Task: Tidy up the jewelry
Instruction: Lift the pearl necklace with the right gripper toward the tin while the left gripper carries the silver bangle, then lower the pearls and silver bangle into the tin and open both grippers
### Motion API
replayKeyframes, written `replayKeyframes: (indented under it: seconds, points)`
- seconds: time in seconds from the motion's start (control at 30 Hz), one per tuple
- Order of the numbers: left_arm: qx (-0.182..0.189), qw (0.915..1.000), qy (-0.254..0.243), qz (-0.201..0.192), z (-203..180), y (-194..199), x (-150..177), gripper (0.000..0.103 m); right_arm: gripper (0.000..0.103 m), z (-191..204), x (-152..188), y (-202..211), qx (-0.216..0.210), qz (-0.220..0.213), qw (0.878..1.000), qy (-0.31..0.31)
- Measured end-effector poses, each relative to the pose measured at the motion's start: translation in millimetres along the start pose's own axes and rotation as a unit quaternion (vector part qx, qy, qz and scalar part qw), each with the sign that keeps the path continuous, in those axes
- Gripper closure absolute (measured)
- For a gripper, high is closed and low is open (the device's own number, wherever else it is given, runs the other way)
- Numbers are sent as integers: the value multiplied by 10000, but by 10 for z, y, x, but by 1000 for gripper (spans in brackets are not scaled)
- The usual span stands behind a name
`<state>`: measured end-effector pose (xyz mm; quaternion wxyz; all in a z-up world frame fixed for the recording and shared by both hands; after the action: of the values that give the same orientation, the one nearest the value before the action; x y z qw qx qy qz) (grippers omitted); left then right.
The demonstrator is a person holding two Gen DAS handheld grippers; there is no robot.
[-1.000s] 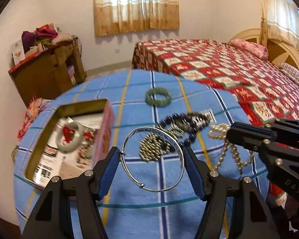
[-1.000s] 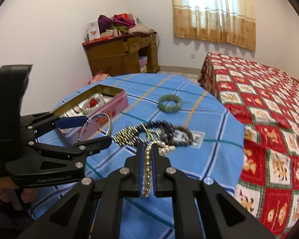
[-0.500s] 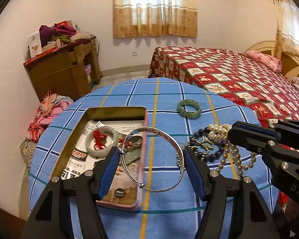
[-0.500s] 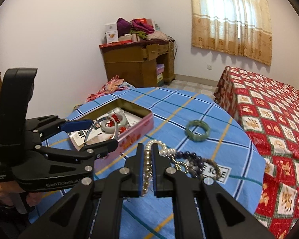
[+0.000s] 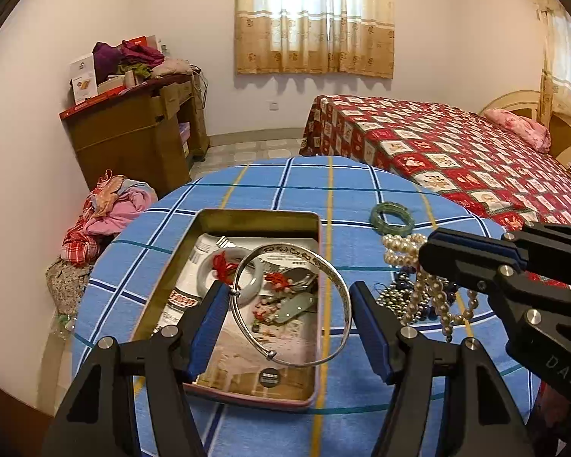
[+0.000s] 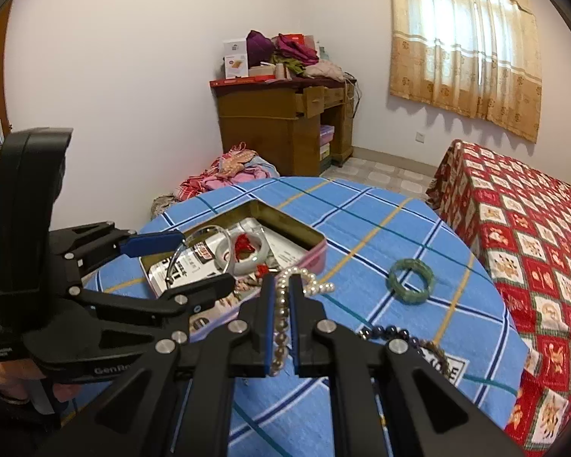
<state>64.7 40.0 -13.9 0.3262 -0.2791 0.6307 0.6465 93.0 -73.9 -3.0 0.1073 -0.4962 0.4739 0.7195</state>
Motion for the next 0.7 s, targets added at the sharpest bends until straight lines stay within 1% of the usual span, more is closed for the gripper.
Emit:
replayKeyframes:
  seconds: [0.3, 0.47, 0.7]
  points:
    - [-163, 9999, 28, -28, 174, -36, -63, 37, 94, 121, -215, -115, -75, -60, 9998, 184]
    - [-278, 9995, 123, -30, 330, -81, -105, 37, 94, 217, -319, -202, -127, -75, 9995, 265]
    - [-458, 9987, 231, 18, 561, -178, -145, 37, 94, 273, -401, -374, -257, -21, 9994, 223]
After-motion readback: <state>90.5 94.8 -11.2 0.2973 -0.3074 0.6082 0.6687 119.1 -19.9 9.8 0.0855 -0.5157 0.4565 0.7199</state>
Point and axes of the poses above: each gripper's, at about its wrist camera, not at the fingertips, and y roughly against the way its jaws point, z to its left, x to its underside, the point moved 2 cm from there along -y, roughly the way its jaws point, and after that the axes turned 2 degrees about -y, right-handed, at the moved point
